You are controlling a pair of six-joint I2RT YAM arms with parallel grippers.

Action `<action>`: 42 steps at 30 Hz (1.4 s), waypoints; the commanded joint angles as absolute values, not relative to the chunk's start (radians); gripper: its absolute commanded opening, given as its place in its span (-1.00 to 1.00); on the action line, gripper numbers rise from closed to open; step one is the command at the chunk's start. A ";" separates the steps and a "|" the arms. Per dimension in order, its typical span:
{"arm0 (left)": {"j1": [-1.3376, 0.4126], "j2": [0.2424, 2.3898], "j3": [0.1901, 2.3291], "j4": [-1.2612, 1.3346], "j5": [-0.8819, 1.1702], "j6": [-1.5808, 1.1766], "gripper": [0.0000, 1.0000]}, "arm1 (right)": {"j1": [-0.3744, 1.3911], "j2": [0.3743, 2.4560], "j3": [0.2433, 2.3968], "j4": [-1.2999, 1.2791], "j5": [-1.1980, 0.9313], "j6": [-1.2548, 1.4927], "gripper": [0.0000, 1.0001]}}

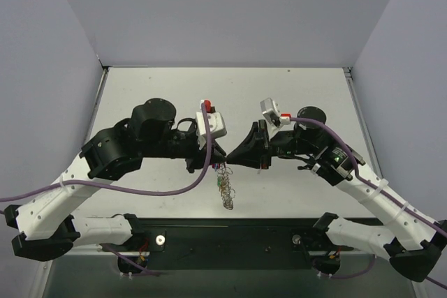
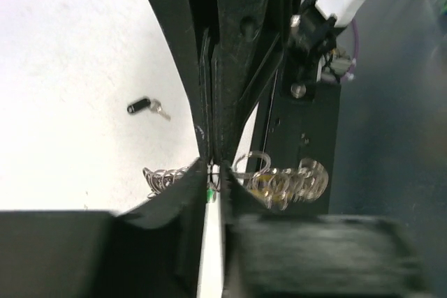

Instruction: Put the keys on the keyring

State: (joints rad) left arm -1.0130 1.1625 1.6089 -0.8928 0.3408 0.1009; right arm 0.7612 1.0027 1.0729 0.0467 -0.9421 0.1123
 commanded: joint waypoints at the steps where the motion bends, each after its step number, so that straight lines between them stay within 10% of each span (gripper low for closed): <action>1: -1.025 1.065 1.594 -0.643 0.348 0.048 -0.32 | 0.758 0.965 1.043 0.139 -0.908 0.127 -1.00; 5: -1.023 1.003 1.543 -0.565 0.302 0.008 0.46 | 0.758 0.922 1.008 0.202 -0.874 0.164 -1.00; 9: -1.006 0.956 1.471 -0.494 0.262 -0.029 0.66 | 0.758 0.876 0.962 0.276 -0.816 0.202 -1.00; 22: -0.782 0.954 1.269 -0.147 0.658 -0.235 0.28 | 0.756 0.692 0.755 0.764 -0.652 0.396 -1.00; 42: -0.776 1.038 1.241 0.024 0.785 -0.334 0.15 | 0.756 0.716 0.755 0.813 -0.657 0.422 -1.00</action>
